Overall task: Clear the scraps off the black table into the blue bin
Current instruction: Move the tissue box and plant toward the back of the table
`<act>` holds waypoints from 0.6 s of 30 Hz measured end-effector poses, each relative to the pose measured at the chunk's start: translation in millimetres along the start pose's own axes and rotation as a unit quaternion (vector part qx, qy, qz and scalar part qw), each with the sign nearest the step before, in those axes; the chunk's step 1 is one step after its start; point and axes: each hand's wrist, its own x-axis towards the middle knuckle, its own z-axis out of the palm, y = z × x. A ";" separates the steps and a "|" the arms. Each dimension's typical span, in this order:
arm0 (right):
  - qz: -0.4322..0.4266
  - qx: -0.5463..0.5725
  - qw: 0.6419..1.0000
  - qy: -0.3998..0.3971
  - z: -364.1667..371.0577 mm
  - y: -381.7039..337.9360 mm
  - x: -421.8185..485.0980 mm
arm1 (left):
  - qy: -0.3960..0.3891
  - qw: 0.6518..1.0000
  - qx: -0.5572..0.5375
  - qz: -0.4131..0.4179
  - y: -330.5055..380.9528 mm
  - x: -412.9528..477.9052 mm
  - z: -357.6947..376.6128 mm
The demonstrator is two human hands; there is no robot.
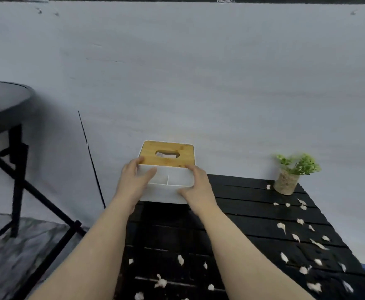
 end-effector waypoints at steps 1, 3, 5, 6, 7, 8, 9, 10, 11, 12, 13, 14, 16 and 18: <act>0.004 0.000 1.000 0.001 8.0 5.7 8.8 | -0.003 1.000 0.002 -0.003 -7.6 11.7 0.5; 0.012 -0.004 1.000 0.002 20.8 16.9 23.5 | -0.007 1.000 0.005 -0.009 -24.0 30.0 4.0; 0.012 -0.005 1.000 0.004 29.6 24.2 33.4 | -0.010 1.000 0.005 -0.014 -39.4 43.9 8.2; 0.008 -0.004 1.000 0.004 32.9 26.5 36.8 | -0.013 1.000 0.005 -0.014 -45.3 49.6 9.3; 0.005 -0.003 1.000 0.005 35.4 28.7 39.4 | -0.015 1.000 0.000 -0.015 -49.7 54.7 9.4; 0.001 -0.002 1.000 0.004 36.9 30.7 40.9 | -0.016 1.000 -0.005 -0.017 -51.5 58.2 9.4; -0.003 -0.002 1.000 0.001 37.5 31.8 40.9 | -0.015 1.000 -0.006 -0.021 -52.1 60.4 9.5; -0.006 0.000 1.000 -0.004 36.8 32.5 39.4 | -0.013 1.000 0.004 -0.018 -52.1 61.2 9.9; -0.009 0.004 1.000 -0.010 34.8 33.7 36.7 | -0.004 0.999 0.040 -0.003 -50.6 59.3 11.2; -0.011 0.012 1.000 -0.011 31.0 36.0 33.6 | 0.013 0.994 0.105 0.024 -48.1 55.3 14.0; -0.007 0.022 1.000 -0.004 25.1 39.1 29.8 | 0.036 0.981 0.179 0.061 -44.6 49.4 18.5; 0.001 0.030 1.000 0.007 17.3 42.2 25.6 | 0.055 0.963 0.244 0.105 -38.7 40.8 24.7; 0.019 0.021 0.999 0.033 -2.3 48.8 15.9 | 0.048 0.928 0.317 0.190 -23.8 22.2 43.6; 0.027 0.015 0.998 0.061 -26.3 56.9 4.5 | 0.006 0.909 0.338 0.244 -9.1 6.9 70.0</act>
